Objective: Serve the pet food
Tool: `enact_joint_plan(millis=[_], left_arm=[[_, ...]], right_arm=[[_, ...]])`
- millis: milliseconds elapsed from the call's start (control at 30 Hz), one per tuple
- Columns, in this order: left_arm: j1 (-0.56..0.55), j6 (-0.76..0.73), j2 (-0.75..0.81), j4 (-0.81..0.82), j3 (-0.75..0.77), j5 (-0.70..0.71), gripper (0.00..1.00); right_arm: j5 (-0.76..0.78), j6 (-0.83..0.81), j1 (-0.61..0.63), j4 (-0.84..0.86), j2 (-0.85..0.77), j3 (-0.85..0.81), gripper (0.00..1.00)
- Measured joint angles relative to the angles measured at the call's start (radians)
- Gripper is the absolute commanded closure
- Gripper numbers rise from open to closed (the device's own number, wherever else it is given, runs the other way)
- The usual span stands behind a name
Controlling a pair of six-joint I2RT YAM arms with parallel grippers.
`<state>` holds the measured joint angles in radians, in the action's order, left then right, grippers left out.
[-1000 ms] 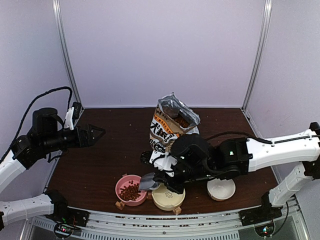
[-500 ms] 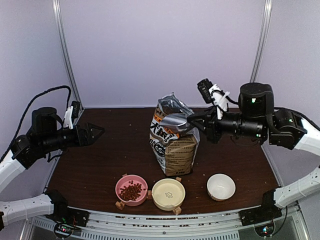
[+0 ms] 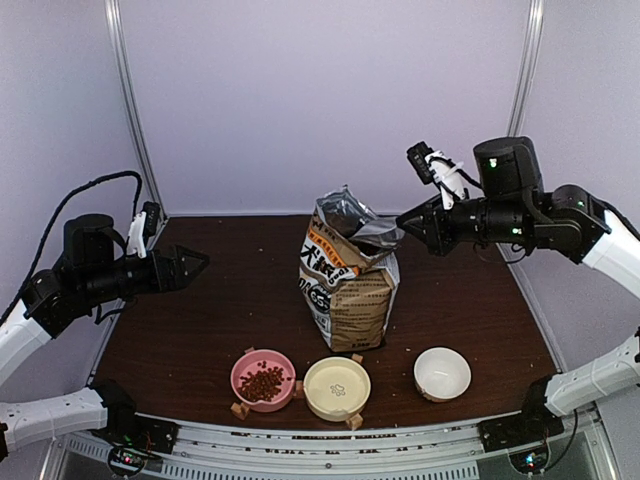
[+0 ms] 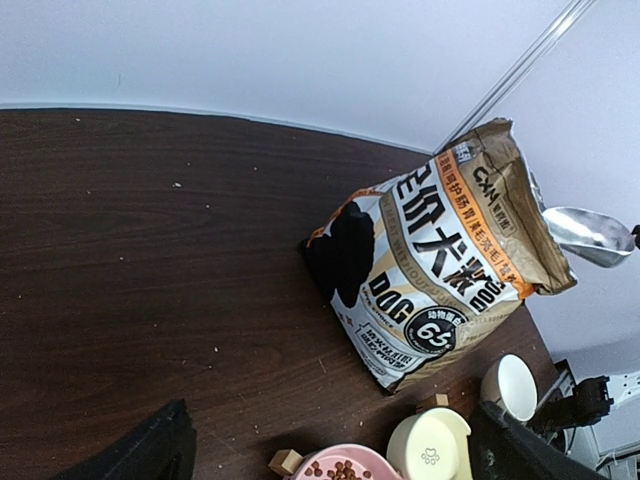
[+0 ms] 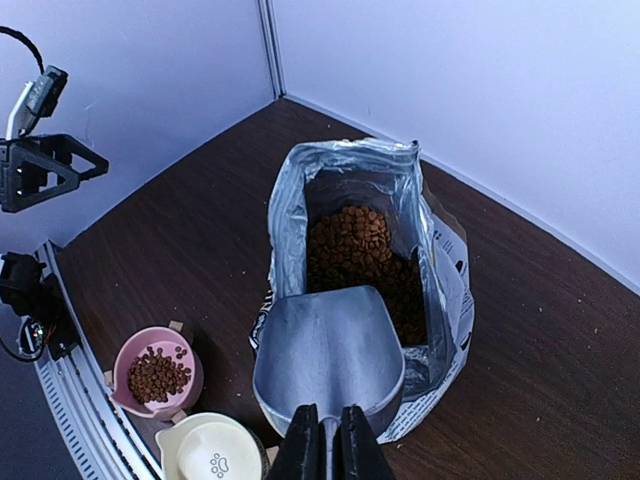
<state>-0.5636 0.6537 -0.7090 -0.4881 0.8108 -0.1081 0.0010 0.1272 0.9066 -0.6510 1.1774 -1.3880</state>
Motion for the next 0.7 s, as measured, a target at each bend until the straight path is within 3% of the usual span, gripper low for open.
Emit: enact_joint_plan(millis=[467,700], left_arm=[[0.0,-0.001,-0.032,0.0,0.0,0.0,0.02],[0.0,-0.001,-0.037,0.0,0.0,0.0,0.02]], right_arm=[[0.089,0.004,-0.027,-0.237,0.312,-0.252,1.0],[0.154,0.061,-0.029,-0.154,0.589,-0.324,1.0]])
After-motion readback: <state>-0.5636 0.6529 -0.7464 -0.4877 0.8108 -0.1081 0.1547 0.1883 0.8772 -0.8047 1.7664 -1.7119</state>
